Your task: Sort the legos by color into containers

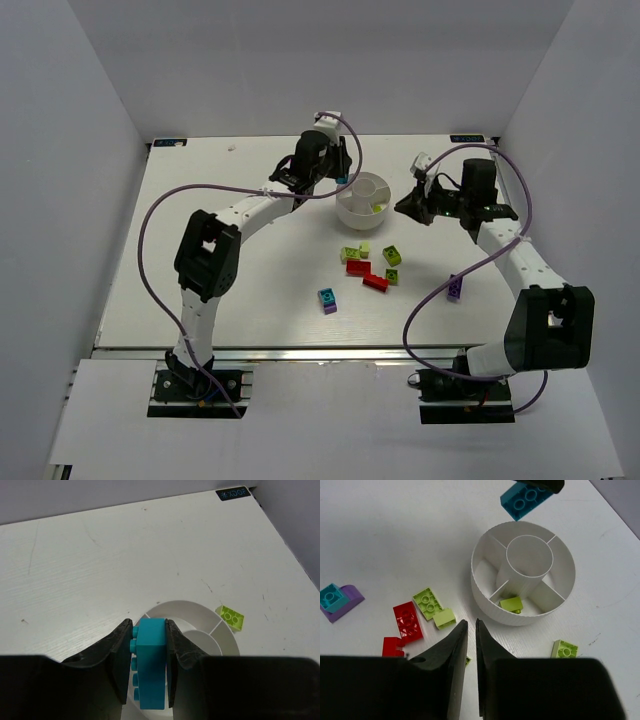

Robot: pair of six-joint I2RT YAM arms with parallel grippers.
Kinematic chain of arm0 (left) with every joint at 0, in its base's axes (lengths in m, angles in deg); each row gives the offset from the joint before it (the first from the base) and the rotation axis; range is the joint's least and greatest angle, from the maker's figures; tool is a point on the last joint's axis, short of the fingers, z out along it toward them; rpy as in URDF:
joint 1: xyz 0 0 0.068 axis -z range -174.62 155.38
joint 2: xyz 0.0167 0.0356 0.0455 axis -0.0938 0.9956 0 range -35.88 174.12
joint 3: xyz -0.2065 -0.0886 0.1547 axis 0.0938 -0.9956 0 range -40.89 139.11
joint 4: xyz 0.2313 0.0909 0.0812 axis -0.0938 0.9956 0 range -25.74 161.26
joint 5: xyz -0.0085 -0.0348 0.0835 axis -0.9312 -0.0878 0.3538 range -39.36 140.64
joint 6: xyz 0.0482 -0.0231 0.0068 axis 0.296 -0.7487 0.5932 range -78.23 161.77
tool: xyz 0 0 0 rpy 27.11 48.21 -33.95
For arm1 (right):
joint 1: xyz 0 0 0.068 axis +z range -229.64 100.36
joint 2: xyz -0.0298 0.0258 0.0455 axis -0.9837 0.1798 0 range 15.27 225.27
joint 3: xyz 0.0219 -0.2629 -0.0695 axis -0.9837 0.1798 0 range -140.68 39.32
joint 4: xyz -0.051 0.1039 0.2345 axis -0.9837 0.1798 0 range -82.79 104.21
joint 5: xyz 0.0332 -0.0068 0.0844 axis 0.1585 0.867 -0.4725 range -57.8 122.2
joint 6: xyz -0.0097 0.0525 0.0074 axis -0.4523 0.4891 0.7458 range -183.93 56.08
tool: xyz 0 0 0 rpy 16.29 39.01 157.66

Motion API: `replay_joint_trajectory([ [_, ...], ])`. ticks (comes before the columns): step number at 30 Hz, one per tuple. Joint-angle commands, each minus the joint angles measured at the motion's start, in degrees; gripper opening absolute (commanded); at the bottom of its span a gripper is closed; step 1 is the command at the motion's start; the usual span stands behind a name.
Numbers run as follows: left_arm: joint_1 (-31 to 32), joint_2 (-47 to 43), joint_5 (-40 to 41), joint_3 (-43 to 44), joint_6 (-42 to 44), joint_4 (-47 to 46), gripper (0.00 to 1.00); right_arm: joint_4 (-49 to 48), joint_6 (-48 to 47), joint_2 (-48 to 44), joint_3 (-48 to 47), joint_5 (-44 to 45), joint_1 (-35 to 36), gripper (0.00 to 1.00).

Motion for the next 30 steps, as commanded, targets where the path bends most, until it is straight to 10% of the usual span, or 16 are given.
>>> replay_joint_trajectory([
  [1, 0.0, 1.2, 0.7, 4.3, 2.3, -2.4, 0.0, -3.5, 1.8, -2.3, 0.2, -1.7, -0.7, 0.19],
  [14, 0.1, 5.9, 0.4, 7.0, 1.9, -3.2, 0.0, -4.4, 3.6, -3.7, 1.4, -2.0, -1.1, 0.32],
  [30, 0.3, 7.5, 0.3, 7.1, 0.9, -2.8, 0.38, -4.3, 4.4, -4.4, 1.5, -2.1, -1.3, 0.4],
])
